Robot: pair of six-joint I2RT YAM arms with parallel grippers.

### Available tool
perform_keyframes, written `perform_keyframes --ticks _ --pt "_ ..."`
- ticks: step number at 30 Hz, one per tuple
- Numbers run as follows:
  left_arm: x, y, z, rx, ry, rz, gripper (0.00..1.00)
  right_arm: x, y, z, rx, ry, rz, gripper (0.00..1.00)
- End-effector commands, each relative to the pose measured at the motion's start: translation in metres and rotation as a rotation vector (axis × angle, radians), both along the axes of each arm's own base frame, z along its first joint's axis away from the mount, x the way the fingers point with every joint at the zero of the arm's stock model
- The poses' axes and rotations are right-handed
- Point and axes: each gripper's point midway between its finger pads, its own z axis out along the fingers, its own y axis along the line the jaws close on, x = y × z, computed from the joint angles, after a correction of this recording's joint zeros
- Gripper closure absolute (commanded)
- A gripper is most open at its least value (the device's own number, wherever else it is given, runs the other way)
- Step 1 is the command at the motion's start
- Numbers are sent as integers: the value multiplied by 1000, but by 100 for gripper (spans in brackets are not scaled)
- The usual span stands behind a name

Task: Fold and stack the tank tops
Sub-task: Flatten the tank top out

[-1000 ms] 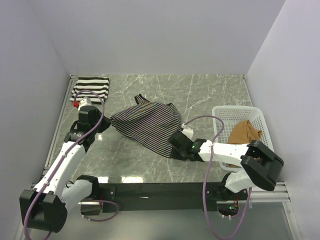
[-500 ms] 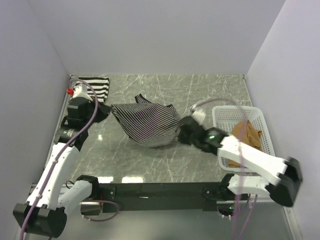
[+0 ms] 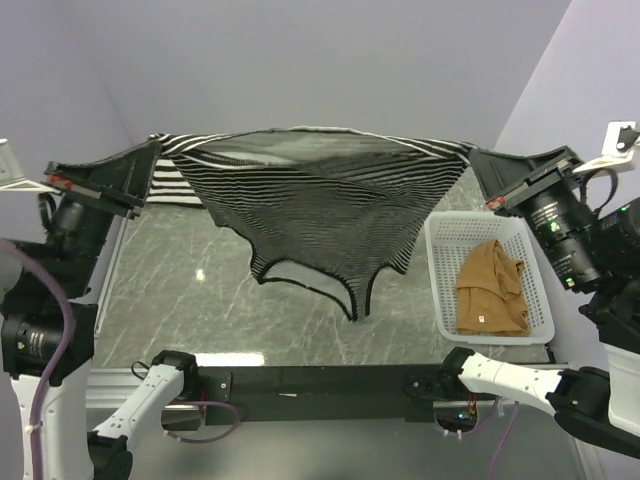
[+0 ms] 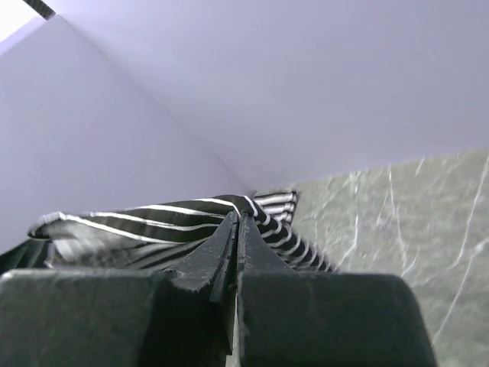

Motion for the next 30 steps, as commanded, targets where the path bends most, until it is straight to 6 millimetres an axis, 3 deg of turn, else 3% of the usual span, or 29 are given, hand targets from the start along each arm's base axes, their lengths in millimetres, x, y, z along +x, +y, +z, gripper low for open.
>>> perform_keyframes --ticks 1,3,4,5,6,8,9,12,13,14,15,16,17,18,19,20,22,23,25,26,27,28,29,30 --pt "5 -2 18 -45 -33 -18 99 23 8 -1 -150 -18 -48 100" --pt "23 -7 10 -49 -2 -30 99 31 12 4 -166 -42 -44 100" --pt "31 -8 10 -58 -1 -36 99 46 10 1 -184 -33 -74 100" --pt "40 -10 7 -61 5 -39 99 48 23 4 -182 -60 -6 100" --pt "62 -16 -8 -57 51 -50 99 59 30 -5 -203 -52 9 100" --pt "81 -21 -11 -65 46 -65 99 82 44 -7 -205 -72 59 100" --pt "104 -25 -22 -62 79 -69 99 92 50 -12 -215 -69 76 100" --pt "152 -34 -30 -50 95 -73 99 135 66 -14 -227 -84 111 100" --pt "162 -39 -26 -44 76 -99 100 161 74 -28 -244 -52 117 100" --pt "188 -43 -23 -39 67 -112 99 172 66 -10 -232 -93 90 100" --pt "199 -47 -20 -34 60 -137 99 183 67 -7 -229 -101 90 100" --pt "208 -52 -18 -31 59 -173 99 210 73 -18 -237 -72 86 100" --pt "218 -53 -14 -27 57 -180 99 219 74 -16 -236 -63 92 100" --pt "235 -54 -1 -23 37 -186 99 213 67 22 -212 -147 74 100" --pt "240 -53 6 -17 28 -187 99 232 72 16 -221 -130 69 100" --pt "246 -51 25 -9 -10 -186 99 223 68 41 -202 -184 56 100" --pt "248 -48 34 9 -25 -190 99 227 68 48 -189 -203 61 100" --pt "246 -42 41 16 -42 -181 99 229 68 42 -191 -189 60 100" --pt "241 -35 43 17 -59 -178 100 216 60 51 -179 -220 42 100" --pt "237 -28 35 16 -42 -167 99 227 63 20 -196 -150 44 100" --pt "231 -26 31 15 -40 -172 100 225 60 13 -194 -139 35 100" --pt "226 -23 28 15 -45 -168 99 207 52 25 -176 -180 18 100" --pt "220 -22 10 17 -8 -163 99 215 54 -8 -196 -108 22 100" --pt "217 -21 -1 19 16 -157 99 213 52 -19 -193 -84 16 100"
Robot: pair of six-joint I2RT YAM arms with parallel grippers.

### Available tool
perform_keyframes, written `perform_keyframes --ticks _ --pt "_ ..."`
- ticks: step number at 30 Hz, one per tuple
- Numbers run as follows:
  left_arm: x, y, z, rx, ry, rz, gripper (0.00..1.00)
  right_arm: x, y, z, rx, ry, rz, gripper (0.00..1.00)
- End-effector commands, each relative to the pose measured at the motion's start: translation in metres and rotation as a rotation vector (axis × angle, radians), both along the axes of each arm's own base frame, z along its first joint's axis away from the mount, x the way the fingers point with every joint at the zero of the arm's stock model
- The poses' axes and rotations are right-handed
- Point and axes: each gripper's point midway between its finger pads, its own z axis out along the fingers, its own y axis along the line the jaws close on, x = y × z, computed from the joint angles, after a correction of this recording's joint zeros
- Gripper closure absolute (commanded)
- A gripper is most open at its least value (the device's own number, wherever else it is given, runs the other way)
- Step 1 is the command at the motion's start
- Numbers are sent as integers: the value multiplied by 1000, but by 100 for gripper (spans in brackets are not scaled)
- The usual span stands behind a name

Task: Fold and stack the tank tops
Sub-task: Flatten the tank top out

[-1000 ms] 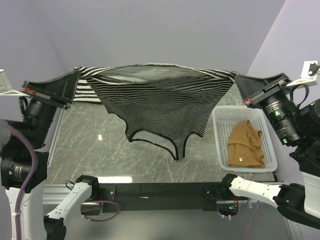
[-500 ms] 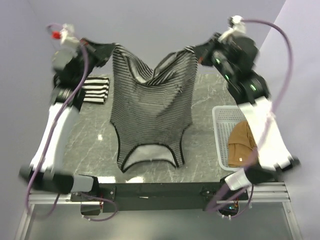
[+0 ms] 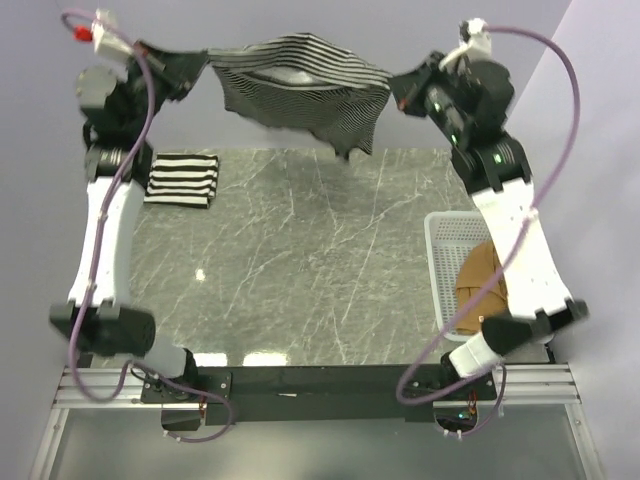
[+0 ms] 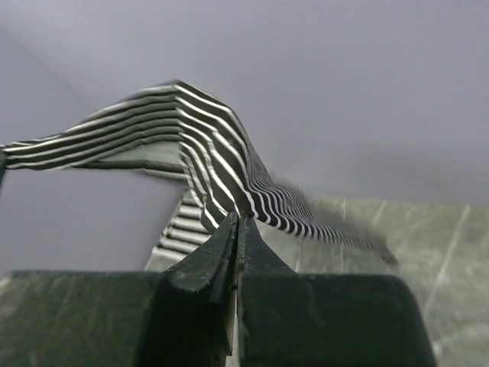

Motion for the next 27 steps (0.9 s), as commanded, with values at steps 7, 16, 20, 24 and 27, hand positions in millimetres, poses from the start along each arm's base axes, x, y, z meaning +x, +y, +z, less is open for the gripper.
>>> perform_keyframes --ticks 7,16,20,24,27 --pt "-82 2 -125 -21 196 -12 99 -69 -18 -129 27 192 12 100" --pt "-196 2 -365 -101 708 0 76 -183 -44 -404 -10 793 -21 84" --pt "-223 5 -395 -109 745 30 46 -206 -50 -420 20 827 -38 49" --pt "-218 16 -378 -50 718 92 34 -205 -53 -395 10 778 -45 44" --pt "-202 24 -365 0 715 135 38 -208 -37 -384 -13 763 6 44"
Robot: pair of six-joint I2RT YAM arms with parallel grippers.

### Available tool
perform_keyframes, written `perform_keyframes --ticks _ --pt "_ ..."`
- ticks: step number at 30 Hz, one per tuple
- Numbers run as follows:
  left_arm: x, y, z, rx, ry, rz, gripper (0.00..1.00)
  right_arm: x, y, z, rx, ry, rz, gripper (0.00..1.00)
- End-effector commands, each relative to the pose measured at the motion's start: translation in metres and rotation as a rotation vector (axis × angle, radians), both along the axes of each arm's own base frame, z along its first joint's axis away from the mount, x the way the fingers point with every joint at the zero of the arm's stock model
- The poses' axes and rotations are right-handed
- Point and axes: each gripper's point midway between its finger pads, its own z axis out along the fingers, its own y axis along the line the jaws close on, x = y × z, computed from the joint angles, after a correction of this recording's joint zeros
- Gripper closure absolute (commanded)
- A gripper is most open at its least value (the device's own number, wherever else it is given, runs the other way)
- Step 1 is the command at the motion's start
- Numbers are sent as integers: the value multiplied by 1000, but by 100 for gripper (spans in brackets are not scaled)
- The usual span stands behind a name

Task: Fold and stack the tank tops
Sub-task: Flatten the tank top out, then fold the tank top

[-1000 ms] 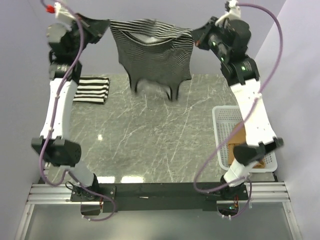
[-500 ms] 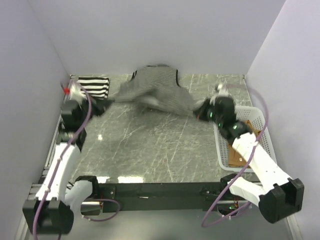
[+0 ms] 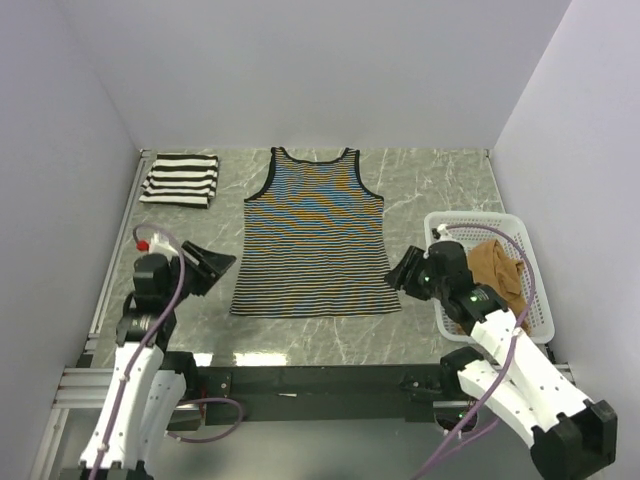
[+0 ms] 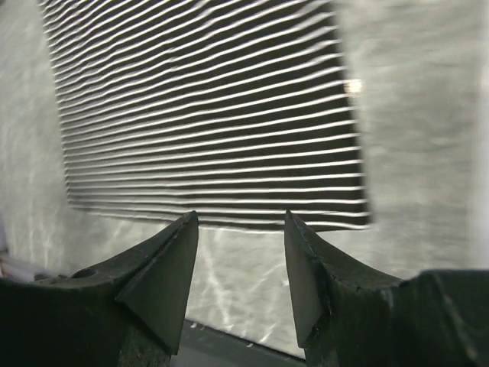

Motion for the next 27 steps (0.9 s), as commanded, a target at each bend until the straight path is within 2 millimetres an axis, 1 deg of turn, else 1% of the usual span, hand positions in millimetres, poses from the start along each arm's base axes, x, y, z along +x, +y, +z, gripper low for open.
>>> perform_keyframes --ticks 1,2,3,4,5,6,7,8,9,10,11,12,13,14,15,16,17,18,19,20,21,22,23,24,25,26,27 --pt "27 14 27 98 -37 44 41 6 23 31 23 -70 44 44" --pt "35 17 31 112 -45 55 43 -2 44 34 25 -76 89 44" --pt "43 21 34 140 -49 64 43 -3 56 28 5 -52 105 46" --pt "52 23 53 155 -81 70 44 -2 72 30 9 -60 127 46" --pt "63 24 52 173 -56 66 45 -3 92 40 35 -67 148 48" --pt "69 27 59 204 -65 65 43 -12 116 26 -3 -36 204 48" --pt "82 28 81 214 -104 62 43 -9 141 42 31 -65 233 49" --pt "87 27 94 229 -129 51 43 -10 158 44 39 -60 250 52" --pt "90 28 103 255 -138 40 44 -17 180 23 -18 -23 291 54" --pt "99 26 135 262 -190 30 44 -12 205 42 13 -53 309 56" --pt "102 26 152 270 -222 25 44 -13 220 42 2 -55 326 59" --pt "104 27 169 285 -254 23 44 -13 237 22 -49 -28 342 60" --pt "105 37 203 294 -309 63 45 -13 264 40 -27 -69 361 61" --pt "105 41 219 307 -341 92 44 -14 278 40 -31 -72 373 64" --pt "104 43 235 316 -376 104 43 -13 292 17 -77 -45 382 64" --pt "99 45 265 319 -444 127 42 -13 315 33 -59 -74 395 64" --pt "97 47 278 321 -469 143 42 -12 326 30 -72 -77 398 64" --pt "92 47 299 327 -519 149 42 -12 333 2 -142 -43 404 63" --pt "90 47 306 324 -528 151 42 -12 355 18 -117 -71 420 64" --pt "89 47 313 323 -541 153 42 -10 363 11 -137 -65 422 64" --pt "88 46 318 322 -553 148 42 -11 370 -12 -183 -42 428 64" --pt "88 45 327 322 -571 144 43 -8 379 -6 -184 -47 427 63" --pt "87 44 331 322 -578 138 43 -7 382 -11 -195 -46 423 63" --pt "87 43 333 326 -585 129 43 -8 386 -27 -226 -29 428 63" --pt "88 42 336 328 -593 125 43 -7 390 -24 -228 -34 426 62" --pt "88 42 336 328 -591 121 43 -6 391 -36 -256 -26 423 61" --pt "90 41 336 328 -590 116 43 -5 392 -39 -265 -22 423 61"
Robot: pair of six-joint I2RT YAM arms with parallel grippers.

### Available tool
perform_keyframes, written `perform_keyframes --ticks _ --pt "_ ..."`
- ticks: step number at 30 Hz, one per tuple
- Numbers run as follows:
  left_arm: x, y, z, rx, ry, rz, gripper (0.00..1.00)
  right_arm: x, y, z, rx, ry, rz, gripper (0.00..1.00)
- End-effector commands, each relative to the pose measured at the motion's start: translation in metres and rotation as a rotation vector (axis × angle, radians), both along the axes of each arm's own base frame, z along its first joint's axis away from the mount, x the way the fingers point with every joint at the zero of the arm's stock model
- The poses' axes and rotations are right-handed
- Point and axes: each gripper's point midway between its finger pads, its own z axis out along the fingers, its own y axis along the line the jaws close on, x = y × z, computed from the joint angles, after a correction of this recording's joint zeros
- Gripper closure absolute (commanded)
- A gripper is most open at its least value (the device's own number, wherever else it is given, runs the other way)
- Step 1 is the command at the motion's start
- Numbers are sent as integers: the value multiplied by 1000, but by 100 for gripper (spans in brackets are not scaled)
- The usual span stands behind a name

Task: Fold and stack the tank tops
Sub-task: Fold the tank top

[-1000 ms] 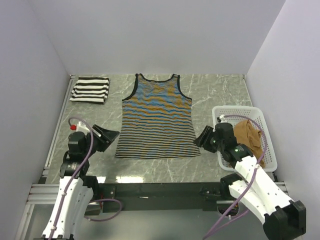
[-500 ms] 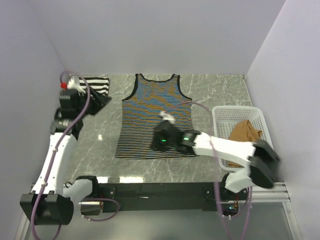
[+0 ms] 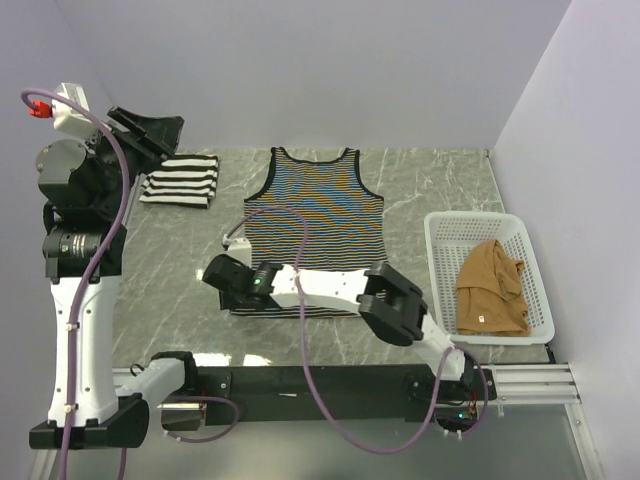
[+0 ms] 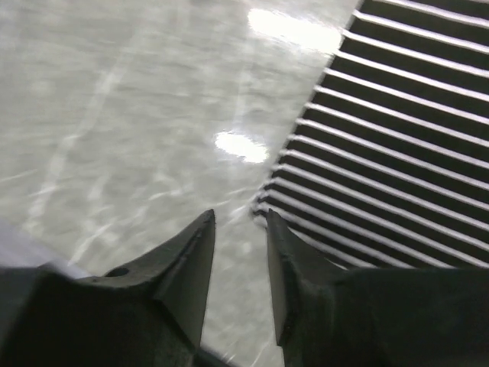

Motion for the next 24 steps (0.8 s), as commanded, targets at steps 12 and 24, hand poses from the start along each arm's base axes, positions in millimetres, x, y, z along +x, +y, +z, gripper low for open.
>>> perform_keyframes --ticks 12,24 --pt "18 -4 -27 30 47 -34 44 7 8 -30 -177 -51 -16 56" --pt "30 -6 -47 24 83 -47 45 -9 -3 -63 -282 -53 38 60"
